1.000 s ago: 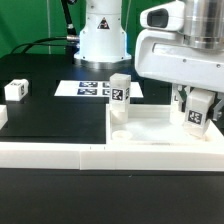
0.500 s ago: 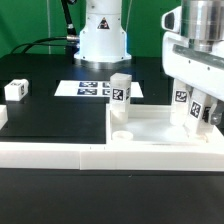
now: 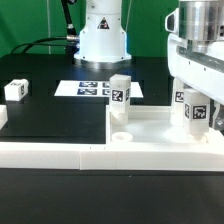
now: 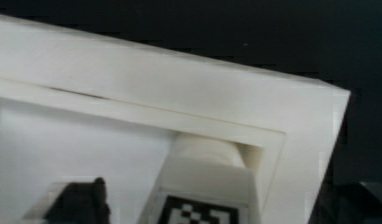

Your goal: Assemble square table

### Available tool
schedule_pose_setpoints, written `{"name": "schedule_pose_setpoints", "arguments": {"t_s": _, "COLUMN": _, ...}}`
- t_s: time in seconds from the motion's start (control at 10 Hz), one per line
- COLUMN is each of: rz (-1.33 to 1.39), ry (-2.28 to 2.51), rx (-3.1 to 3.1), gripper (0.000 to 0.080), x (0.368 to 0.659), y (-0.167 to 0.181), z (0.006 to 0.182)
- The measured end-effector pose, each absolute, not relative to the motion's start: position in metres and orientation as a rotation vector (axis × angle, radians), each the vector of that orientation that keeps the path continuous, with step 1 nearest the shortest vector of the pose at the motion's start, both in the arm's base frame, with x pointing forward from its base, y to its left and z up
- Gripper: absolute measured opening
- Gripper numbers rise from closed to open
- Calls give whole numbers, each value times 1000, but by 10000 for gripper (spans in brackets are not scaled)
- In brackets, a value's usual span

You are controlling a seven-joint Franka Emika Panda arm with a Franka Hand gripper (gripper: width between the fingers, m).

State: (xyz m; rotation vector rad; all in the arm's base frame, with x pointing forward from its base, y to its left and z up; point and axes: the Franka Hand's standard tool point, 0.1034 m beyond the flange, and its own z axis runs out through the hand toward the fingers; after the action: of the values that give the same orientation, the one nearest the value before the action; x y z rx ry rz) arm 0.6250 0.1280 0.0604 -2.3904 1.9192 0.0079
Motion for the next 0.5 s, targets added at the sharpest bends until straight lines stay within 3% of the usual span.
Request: {"name": "schedule_pose_setpoints", "arguments": {"t_s": 0.5, "rz": -31, "ry": 1317, "rx": -2798, "gripper": 649, "x": 624, "y": 127, "z": 63}}
